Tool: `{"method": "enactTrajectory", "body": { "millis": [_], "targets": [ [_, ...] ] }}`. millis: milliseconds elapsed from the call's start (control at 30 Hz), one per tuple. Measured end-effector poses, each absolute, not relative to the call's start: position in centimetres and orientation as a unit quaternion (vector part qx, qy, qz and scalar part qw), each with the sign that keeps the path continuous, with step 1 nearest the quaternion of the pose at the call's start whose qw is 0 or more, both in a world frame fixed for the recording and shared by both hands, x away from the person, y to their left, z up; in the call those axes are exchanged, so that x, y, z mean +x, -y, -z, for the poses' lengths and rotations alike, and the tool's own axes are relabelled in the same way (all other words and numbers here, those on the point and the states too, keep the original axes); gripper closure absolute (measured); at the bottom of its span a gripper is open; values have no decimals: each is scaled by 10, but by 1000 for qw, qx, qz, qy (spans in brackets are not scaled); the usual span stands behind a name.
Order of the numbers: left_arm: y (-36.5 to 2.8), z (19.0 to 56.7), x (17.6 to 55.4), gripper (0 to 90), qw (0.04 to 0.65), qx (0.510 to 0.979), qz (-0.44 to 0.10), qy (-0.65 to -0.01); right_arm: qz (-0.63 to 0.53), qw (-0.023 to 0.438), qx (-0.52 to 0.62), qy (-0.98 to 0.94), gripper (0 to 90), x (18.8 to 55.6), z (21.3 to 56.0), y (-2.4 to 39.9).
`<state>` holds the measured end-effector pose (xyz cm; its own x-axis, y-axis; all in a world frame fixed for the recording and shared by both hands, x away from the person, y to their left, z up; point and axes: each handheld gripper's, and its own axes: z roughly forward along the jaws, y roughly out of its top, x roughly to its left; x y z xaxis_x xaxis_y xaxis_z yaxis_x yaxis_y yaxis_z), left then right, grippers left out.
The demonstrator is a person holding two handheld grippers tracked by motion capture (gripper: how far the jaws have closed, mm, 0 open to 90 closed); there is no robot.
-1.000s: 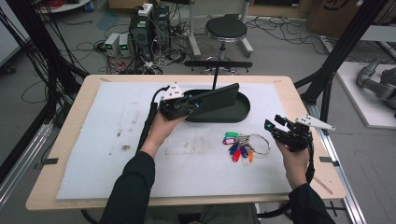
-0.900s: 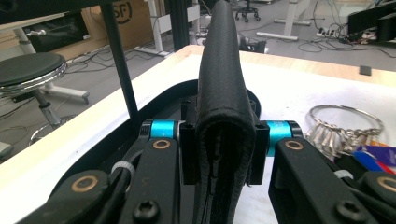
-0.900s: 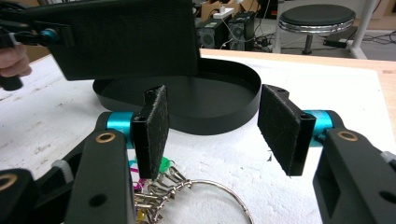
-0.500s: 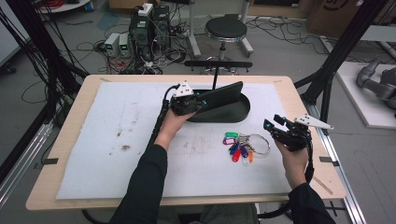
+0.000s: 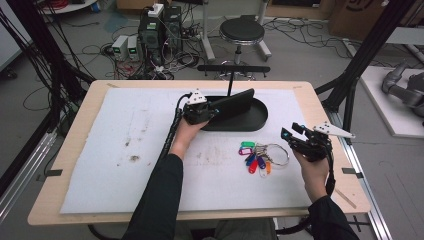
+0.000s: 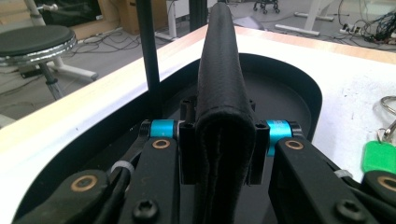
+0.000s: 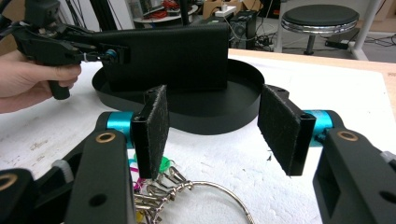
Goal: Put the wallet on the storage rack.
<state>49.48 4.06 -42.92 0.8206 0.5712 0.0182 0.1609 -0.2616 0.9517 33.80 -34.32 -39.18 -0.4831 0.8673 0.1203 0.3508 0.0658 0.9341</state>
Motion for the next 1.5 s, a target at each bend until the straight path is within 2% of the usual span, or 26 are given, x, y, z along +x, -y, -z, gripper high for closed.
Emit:
{"method": "enactTrajectory", "body": {
  "millis": [467, 533, 733, 833, 967, 1233, 1500],
  "targets": [
    [-43, 435, 497, 680, 551, 777, -171, -252, -519, 247, 445, -687, 440, 338, 392, 343],
    [-40, 432, 495, 638, 548, 778, -182, -247, -520, 246, 445, -687, 440, 338, 393, 344],
    [-41, 423, 489, 398, 523, 790, -188, -257, -519, 245, 445, -687, 439, 340, 394, 346],
    [-43, 415, 481, 328, 518, 790, -198, -261, -519, 245, 448, -685, 438, 340, 394, 348],
    [-52, 402, 465, 281, 535, 781, -202, -251, -520, 245, 449, -684, 433, 340, 394, 351],
    [-82, 381, 422, 278, 545, 773, -223, -238, -518, 248, 450, -684, 426, 338, 393, 352],
    [-121, 378, 381, 278, 548, 766, -236, -240, -516, 250, 456, -681, 424, 337, 393, 355]
  ]
}}
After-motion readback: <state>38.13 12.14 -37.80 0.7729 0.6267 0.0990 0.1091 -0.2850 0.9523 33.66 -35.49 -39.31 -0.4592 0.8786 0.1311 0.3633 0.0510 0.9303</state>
